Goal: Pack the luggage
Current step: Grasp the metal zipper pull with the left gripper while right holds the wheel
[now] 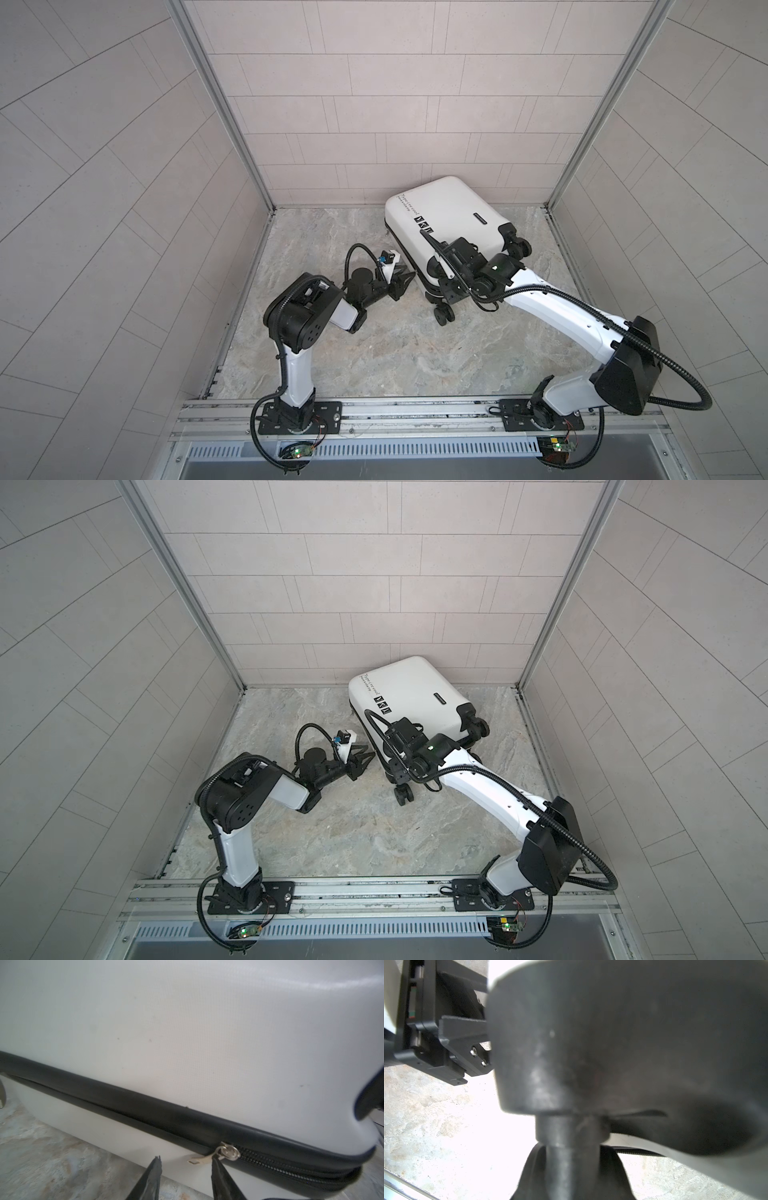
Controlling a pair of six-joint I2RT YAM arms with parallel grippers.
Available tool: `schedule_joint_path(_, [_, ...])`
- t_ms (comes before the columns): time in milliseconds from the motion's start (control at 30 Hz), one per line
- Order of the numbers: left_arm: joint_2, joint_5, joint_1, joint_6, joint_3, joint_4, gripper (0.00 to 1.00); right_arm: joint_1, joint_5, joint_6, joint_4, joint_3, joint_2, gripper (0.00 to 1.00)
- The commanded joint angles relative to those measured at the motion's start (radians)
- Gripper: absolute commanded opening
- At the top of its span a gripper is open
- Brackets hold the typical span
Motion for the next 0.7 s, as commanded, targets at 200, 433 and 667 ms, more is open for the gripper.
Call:
schedule_joint_path(200, [0.004,0.118,0.001,-0.004,0.038,-0.013,0.43,-0.008,0.053,0.04,-0.018,0.006,-0.059,0.17])
schedule_joint_path(433, [0.02,0.139,0.001,-0.025,0.061,-0.012,0.37,-0.009,0.046,0.041,-0.014,0.008,-0.047,0.17])
schedule_joint_path(667, [0.046,0.16,-0.001,-0.055,0.068,0.019,0.31,-0.009,0.04,0.043,-0.01,0.009,-0.044,0.17])
